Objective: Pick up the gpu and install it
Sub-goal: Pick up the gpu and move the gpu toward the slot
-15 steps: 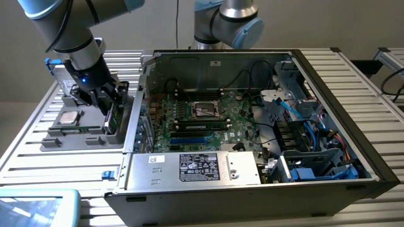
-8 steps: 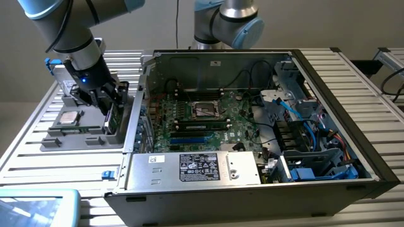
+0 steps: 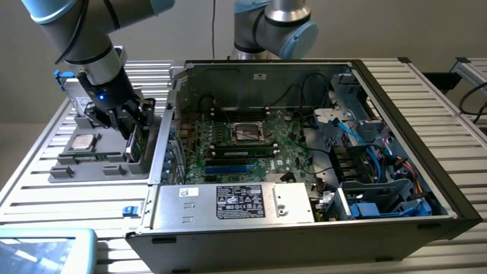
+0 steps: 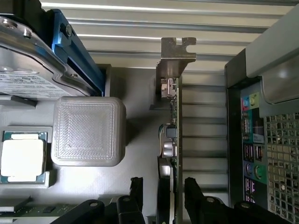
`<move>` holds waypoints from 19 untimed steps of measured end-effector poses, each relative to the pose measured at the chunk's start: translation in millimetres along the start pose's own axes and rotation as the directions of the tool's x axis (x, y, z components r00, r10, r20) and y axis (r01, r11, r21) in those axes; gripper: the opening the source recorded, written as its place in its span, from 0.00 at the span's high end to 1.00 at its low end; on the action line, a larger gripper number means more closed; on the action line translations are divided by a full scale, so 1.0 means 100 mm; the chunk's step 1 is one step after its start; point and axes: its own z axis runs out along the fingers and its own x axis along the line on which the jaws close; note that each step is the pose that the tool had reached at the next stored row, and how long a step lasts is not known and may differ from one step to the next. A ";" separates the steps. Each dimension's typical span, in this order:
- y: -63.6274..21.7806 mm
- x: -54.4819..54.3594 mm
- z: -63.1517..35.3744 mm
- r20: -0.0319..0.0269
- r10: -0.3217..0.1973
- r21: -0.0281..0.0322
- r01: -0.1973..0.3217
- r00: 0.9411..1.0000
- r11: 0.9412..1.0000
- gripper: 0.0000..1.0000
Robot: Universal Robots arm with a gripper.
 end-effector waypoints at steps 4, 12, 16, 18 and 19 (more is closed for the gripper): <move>0.000 0.00 0.002 -0.001 -0.006 0.000 0.006 1.000 1.000 0.51; -0.001 0.00 0.003 -0.002 -0.013 0.000 0.013 1.000 1.000 0.72; 0.000 0.00 0.003 -0.003 -0.013 0.000 0.013 1.000 1.000 0.72; 0.001 0.00 -0.025 -0.003 -0.013 0.000 0.013 1.000 1.000 0.72; 0.003 0.00 -0.032 -0.004 -0.012 0.000 0.012 1.000 1.000 0.72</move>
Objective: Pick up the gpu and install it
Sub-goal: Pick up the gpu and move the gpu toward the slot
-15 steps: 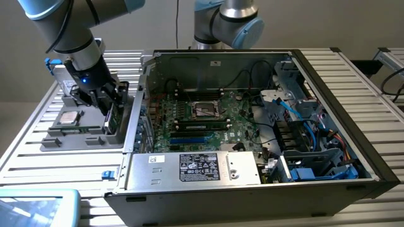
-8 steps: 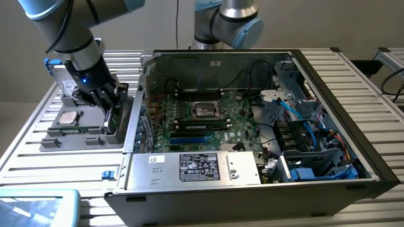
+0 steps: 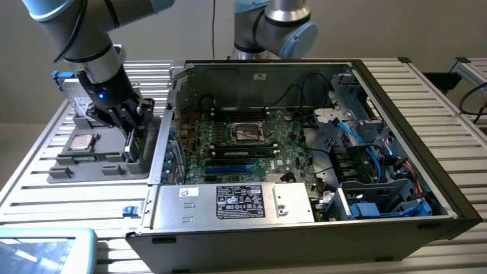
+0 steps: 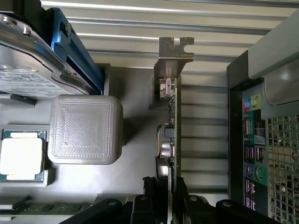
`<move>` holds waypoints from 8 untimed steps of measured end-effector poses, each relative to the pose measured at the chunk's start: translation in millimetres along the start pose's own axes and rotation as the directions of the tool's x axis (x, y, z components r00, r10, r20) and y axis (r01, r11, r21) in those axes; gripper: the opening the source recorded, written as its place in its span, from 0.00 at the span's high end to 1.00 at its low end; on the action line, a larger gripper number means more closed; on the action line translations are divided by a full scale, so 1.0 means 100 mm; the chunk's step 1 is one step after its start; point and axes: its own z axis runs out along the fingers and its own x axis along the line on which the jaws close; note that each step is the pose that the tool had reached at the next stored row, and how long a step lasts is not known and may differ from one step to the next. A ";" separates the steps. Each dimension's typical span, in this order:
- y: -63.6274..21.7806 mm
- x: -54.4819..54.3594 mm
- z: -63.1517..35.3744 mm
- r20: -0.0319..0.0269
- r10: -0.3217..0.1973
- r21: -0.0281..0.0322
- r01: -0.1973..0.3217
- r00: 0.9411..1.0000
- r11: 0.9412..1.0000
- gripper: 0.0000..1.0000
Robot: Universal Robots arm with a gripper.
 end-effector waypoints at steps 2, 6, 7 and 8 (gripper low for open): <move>0.000 0.00 -0.001 -0.003 0.000 0.000 0.000 1.000 1.000 0.72; 0.011 0.00 -0.099 -0.010 0.001 0.000 -0.001 1.000 1.000 0.72; 0.015 -0.01 -0.144 -0.010 0.001 0.000 -0.001 1.000 1.000 0.72; 0.020 -0.01 -0.189 -0.010 0.001 0.000 -0.001 1.000 1.000 0.72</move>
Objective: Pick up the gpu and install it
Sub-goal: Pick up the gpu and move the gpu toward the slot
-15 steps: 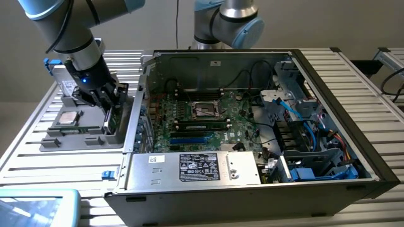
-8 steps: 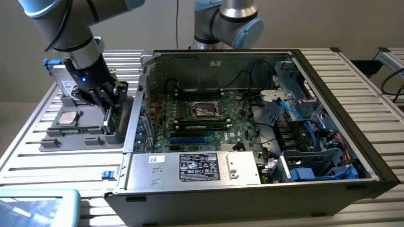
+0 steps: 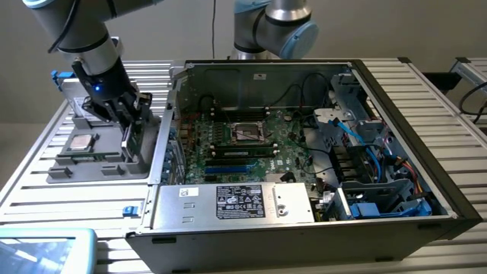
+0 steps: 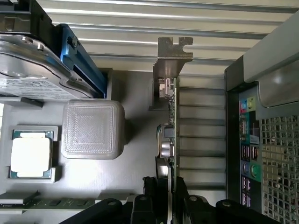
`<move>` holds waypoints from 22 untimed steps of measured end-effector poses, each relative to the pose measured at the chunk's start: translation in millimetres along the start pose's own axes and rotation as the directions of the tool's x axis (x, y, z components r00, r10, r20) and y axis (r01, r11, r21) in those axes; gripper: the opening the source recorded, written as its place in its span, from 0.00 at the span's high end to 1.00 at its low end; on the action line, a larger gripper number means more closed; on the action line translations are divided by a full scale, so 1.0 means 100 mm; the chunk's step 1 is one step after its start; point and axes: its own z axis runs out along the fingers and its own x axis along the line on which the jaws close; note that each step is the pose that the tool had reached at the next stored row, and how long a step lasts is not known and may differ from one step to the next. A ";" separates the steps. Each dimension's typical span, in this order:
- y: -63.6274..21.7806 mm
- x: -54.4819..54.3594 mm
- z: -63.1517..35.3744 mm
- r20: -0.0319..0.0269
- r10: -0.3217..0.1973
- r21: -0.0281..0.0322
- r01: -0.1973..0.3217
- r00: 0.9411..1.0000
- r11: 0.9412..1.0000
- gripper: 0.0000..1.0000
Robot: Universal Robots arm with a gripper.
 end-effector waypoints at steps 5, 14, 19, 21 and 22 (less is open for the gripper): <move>0.024 -0.01 -0.224 0.000 0.000 0.000 0.000 1.000 1.000 0.72; 0.069 -0.05 -0.630 0.001 0.002 0.000 -0.002 1.000 1.000 0.72; 0.093 -0.09 -0.855 0.001 0.007 0.000 -0.007 1.000 1.000 0.72; 0.103 -0.11 -0.944 0.001 0.008 0.000 -0.008 1.000 1.000 0.72; 0.108 -0.12 -0.988 0.001 0.009 0.000 -0.009 1.000 1.000 0.72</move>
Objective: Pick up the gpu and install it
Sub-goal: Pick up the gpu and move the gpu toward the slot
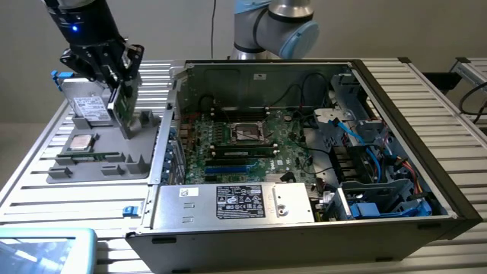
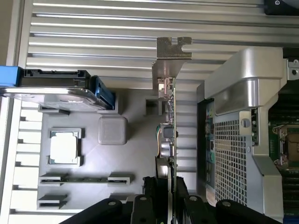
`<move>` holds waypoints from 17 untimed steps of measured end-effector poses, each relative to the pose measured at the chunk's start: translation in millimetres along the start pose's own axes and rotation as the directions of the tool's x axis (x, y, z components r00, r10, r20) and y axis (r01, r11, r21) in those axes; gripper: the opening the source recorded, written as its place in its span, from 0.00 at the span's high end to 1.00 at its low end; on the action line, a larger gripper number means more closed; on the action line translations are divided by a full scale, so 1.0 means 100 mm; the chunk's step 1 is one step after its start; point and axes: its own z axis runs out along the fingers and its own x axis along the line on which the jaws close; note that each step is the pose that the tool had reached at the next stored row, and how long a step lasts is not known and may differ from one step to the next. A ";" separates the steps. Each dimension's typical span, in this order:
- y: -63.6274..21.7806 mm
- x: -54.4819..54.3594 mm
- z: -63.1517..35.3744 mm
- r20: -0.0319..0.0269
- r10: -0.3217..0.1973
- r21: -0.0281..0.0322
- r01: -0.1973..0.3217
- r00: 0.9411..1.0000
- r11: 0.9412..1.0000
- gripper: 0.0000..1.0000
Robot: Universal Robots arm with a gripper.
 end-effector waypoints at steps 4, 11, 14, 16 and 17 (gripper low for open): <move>0.019 -0.08 -0.181 0.000 0.001 0.000 -0.001 1.000 1.000 0.72; 0.045 -0.38 -0.488 -0.003 0.001 0.000 -0.001 1.000 1.000 0.72; 0.052 -0.52 -0.619 -0.004 0.001 0.000 -0.001 1.000 1.000 0.72; 0.057 -0.62 -0.697 -0.005 0.001 0.000 -0.001 1.000 1.000 0.72; 0.059 -0.66 -0.727 -0.006 0.001 0.000 -0.001 1.000 1.000 0.72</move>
